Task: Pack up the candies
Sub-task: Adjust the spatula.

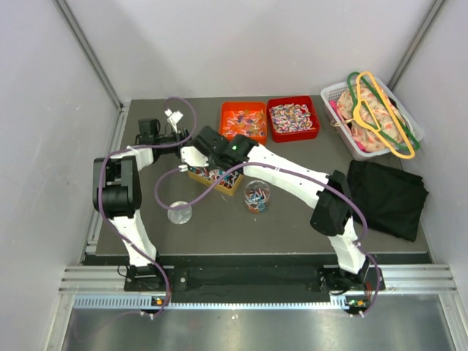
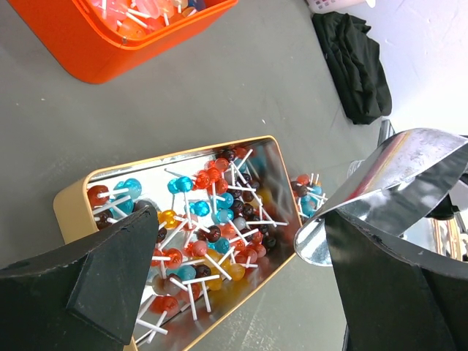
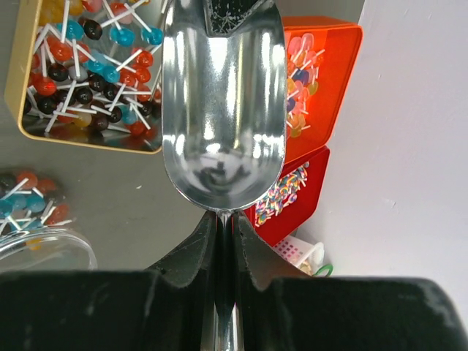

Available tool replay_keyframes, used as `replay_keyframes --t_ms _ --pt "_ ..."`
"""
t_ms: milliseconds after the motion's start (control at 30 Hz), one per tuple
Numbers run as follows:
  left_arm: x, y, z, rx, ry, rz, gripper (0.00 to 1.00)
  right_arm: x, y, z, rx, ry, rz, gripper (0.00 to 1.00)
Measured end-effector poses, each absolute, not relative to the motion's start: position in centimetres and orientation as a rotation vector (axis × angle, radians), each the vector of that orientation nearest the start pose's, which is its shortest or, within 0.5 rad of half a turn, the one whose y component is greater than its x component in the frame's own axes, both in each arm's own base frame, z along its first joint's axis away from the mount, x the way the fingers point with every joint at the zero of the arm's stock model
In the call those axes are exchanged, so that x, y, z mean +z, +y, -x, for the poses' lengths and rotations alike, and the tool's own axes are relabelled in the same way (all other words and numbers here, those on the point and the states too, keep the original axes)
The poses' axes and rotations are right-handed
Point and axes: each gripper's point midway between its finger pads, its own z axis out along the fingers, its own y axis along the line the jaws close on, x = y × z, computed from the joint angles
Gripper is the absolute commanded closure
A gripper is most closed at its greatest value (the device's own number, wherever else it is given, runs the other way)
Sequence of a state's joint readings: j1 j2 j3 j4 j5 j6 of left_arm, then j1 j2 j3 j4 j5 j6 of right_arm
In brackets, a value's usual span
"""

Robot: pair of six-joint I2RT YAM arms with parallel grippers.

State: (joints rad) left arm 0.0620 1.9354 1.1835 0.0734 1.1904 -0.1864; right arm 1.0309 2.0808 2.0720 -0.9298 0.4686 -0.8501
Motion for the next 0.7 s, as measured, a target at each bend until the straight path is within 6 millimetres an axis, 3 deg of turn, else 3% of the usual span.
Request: replay_keyframes --t_ms 467,700 --pt "12.1 -13.9 -42.0 -1.382 2.027 -0.380 0.01 20.9 37.3 -34.6 -0.507 1.588 1.855 1.00" --pt "13.1 -11.4 -43.4 -1.354 2.008 -0.298 0.01 20.0 35.5 -33.6 -0.534 1.608 1.916 1.00"
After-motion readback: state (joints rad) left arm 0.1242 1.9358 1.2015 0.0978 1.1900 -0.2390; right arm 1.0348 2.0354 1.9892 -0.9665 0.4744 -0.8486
